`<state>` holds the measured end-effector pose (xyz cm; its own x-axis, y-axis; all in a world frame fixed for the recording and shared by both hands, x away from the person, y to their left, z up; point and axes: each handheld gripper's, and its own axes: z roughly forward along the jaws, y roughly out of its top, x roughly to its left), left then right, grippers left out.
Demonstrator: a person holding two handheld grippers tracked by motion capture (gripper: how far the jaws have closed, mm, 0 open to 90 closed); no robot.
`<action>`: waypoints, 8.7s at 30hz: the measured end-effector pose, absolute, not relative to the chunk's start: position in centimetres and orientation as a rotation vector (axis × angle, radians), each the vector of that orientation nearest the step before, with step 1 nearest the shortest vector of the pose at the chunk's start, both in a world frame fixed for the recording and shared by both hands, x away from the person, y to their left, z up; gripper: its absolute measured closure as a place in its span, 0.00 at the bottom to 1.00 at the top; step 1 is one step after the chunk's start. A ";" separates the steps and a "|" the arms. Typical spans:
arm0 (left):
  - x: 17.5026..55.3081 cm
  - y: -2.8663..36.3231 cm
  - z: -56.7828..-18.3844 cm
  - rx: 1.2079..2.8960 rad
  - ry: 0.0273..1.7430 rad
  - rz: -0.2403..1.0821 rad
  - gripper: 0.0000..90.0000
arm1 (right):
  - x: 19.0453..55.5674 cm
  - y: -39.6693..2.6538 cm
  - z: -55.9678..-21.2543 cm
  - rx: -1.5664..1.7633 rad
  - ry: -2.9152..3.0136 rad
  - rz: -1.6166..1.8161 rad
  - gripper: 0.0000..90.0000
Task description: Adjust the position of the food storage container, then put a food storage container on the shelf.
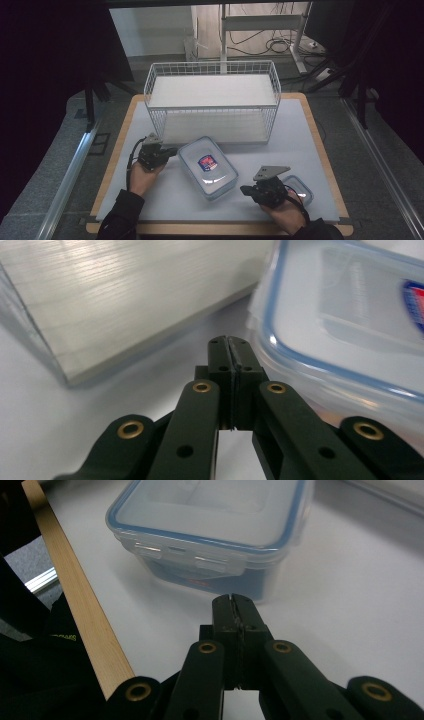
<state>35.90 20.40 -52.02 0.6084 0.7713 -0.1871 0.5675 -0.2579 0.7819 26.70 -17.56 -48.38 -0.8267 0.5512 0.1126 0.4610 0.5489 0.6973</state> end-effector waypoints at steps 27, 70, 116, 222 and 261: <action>32.8 18.9 -51.9 2.013 1.027 0.112 1.00 | 30.0 -16.7 -49.2 1.049 2.641 0.928 0.99; 27.9 18.5 -52.0 2.053 1.084 0.124 1.00 | 34.3 -16.9 -48.7 1.163 2.573 0.846 0.99; 26.6 18.9 -52.0 2.033 1.083 0.153 0.89 | 22.7 -27.7 -48.9 1.104 2.648 0.894 0.99; 31.8 15.9 -51.5 1.983 1.009 -0.167 0.03 | 34.1 -17.0 -49.0 1.142 2.749 1.221 0.03; 27.4 18.6 -51.0 1.801 1.014 -0.148 0.55 | 32.6 -20.5 -48.7 1.329 2.683 1.522 0.51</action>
<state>27.38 18.64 -50.96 0.6382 0.5667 -0.5210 0.6923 -0.1264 0.7105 32.62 -20.46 -48.71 -0.6669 0.5269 0.5269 0.7226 0.2846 0.6299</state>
